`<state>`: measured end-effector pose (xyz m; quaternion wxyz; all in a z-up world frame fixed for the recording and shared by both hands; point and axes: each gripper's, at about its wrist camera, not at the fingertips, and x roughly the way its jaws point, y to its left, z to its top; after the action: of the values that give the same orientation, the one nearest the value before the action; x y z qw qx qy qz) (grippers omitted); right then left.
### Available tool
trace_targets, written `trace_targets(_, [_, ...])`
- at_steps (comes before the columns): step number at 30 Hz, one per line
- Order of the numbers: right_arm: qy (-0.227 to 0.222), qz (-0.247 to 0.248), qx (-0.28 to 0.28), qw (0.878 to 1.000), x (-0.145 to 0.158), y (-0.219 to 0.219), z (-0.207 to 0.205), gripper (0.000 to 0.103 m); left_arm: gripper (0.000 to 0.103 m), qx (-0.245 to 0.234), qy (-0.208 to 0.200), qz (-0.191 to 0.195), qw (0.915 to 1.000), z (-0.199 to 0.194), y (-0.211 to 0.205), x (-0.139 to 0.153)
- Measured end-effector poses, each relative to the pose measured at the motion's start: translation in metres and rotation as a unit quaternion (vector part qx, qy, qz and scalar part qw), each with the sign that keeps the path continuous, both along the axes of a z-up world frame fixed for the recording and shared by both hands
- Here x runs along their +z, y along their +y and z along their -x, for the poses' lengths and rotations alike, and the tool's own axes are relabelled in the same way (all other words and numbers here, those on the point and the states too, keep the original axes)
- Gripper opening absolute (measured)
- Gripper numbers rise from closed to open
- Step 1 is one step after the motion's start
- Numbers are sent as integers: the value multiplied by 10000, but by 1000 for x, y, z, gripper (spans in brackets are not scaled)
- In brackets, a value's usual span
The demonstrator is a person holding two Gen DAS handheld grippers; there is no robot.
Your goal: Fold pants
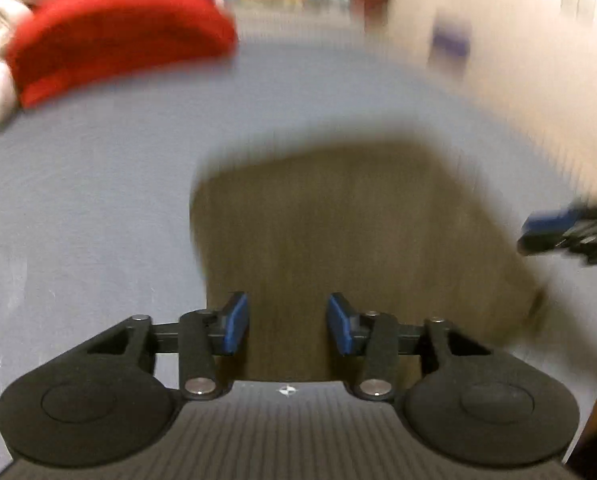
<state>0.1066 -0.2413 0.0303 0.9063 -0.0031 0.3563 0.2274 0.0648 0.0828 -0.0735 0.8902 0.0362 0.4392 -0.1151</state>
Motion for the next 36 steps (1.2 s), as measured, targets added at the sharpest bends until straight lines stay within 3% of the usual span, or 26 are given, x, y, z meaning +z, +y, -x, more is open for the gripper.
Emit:
trace_targets(1, [430,402,288,9979,-16,10,1,49,49,-24,221,-124,9997,-5,-2,-12])
trace_targets(2, [708,780,371,9937,-33,16,2,48,49,-12,188,-103,9998,-1,-2,-17])
trace_targets(5, [697,768,355,9940,-37,12,7,49,48,59,65,-154,9998,8,-5,-5])
trace_targets(9, [715,635,105,9954,-29,0,16,51,50,-10,-40,60,10000,20,-15,1])
trace_targets(12, [794,933,82,9924,-33,2,22,57,53,-144,64,-340,9993,29,-32,-11])
trace_targets(14, [782,1033,-97,9915,-29,2,26,61,57,53,15,-576,9983,33,-41,-2])
trace_targets(16, [502,1102,-284,9922,-12,6,33,62,69,388,-159,-400,9983,40,-44,17])
trace_targets(17, [272,1165,-363,9922,-2,9,39,65,83,559,-335,-206,9977,46,-45,30])
trace_targets(18, [5,1185,-469,9918,9,11,47,74,91,726,-534,-36,9959,53,-49,43])
trace_targets(20, [-437,1036,-732,9910,32,15,62,89,94,941,-876,154,9916,71,-56,65])
trace_targets(22, [-651,731,-949,9907,56,18,77,93,99,1119,-1153,127,9869,89,-66,79])
trace_targets(25, [-612,309,-1347,9885,82,25,96,101,100,1193,-1458,-12,9821,112,-77,92])
trace_targets(28, [-577,-121,-1314,9896,86,30,117,102,102,1297,-1422,145,9812,124,-83,86])
trace_targets(30, [-598,-39,-1208,9909,71,36,120,102,103,1310,-1392,305,9811,132,-82,82])
trace_targets(32, [-604,219,-1294,9895,51,39,119,102,103,1507,-1212,105,9811,133,-88,64])
trace_targets(34, [-94,542,-1630,9851,31,41,109,102,102,1771,-760,-49,9812,131,-87,50])
trace_targets(36, [203,179,-1684,9853,24,38,104,102,103,1665,-597,27,9842,128,-87,47])
